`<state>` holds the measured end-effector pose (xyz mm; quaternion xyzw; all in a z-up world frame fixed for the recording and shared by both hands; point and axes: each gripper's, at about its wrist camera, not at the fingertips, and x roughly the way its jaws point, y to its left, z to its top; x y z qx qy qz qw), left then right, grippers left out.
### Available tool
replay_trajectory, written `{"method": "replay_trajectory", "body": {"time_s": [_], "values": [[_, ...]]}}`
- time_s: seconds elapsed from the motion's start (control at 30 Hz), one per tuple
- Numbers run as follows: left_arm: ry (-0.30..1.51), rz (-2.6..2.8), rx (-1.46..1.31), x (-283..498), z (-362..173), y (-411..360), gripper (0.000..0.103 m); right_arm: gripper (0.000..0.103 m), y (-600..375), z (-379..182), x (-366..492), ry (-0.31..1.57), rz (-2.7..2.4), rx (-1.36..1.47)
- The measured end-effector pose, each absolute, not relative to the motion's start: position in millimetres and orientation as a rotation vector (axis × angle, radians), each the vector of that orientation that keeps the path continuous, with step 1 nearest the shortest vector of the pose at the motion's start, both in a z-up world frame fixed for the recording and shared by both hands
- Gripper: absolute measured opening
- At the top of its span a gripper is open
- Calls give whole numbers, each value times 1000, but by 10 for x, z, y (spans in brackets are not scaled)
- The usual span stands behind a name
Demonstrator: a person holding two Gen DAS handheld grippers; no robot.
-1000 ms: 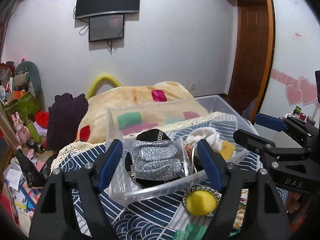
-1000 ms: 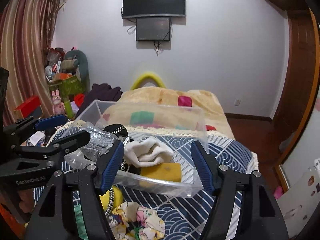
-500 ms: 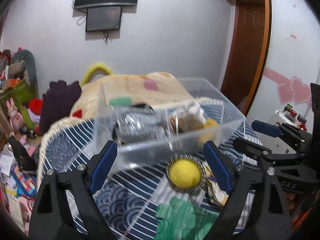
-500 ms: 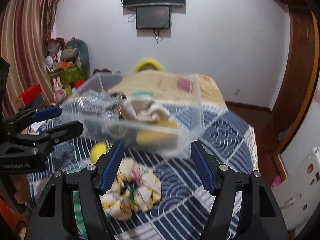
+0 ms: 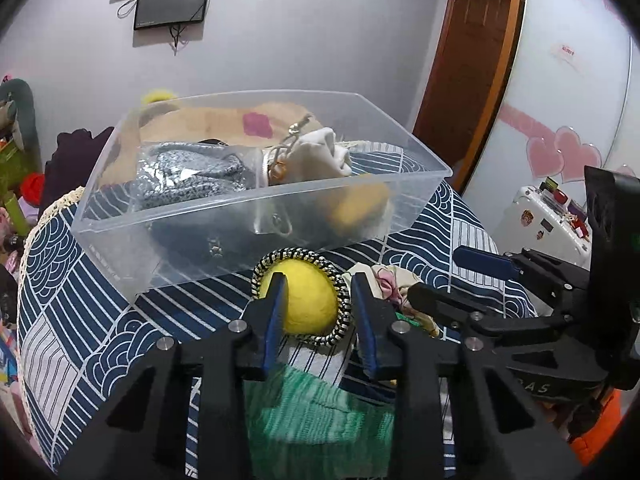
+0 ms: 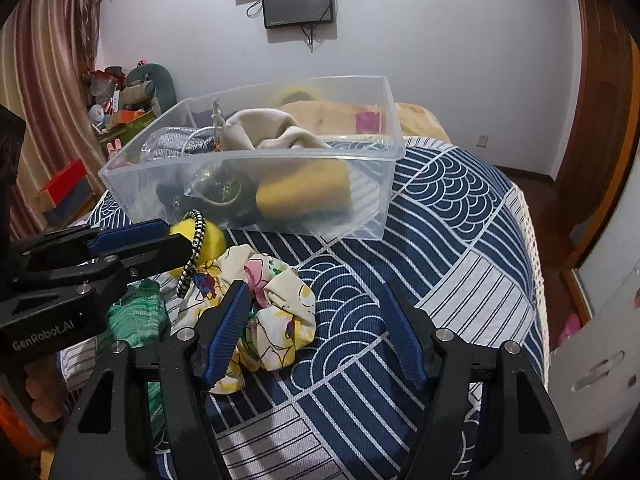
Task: Organize soft objects
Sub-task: 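Grasp beaded bracelet with left tool while right tool grasps floral scrunchie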
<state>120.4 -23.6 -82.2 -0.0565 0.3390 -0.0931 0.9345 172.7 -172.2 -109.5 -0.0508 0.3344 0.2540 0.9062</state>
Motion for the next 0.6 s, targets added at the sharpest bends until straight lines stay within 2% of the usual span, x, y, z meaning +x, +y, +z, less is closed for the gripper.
{"method": "replay_trajectory", "body": {"time_s": [0.1, 0.23, 0.33, 0.37, 0.47, 0.57, 0.6], "values": [[682, -189, -101, 1214, -820, -285, 32, 57, -1706, -1149, 1730, 705, 530, -102], [681, -181, -90, 1262, -785, -339, 33, 44, -1696, -1202, 1744, 728, 544, -103], [679, -191, -88, 1251, -779, -372, 33, 38, -1665, -1227, 1760, 742, 558, -97], [683, -189, -85, 1277, -790, -393, 34, 37, -1661, -1231, 1761, 746, 563, -95], [686, -159, -58, 1308, -823, -407, 51, 35, -1641, -1234, 1753, 745, 567, -100], [693, -126, -45, 1362, -884, -414, 50, 35, -1655, -1228, 1744, 740, 565, -99], [691, -114, -38, 1372, -908, -412, 47, 34, -1657, -1228, 1748, 740, 565, -98]]}}
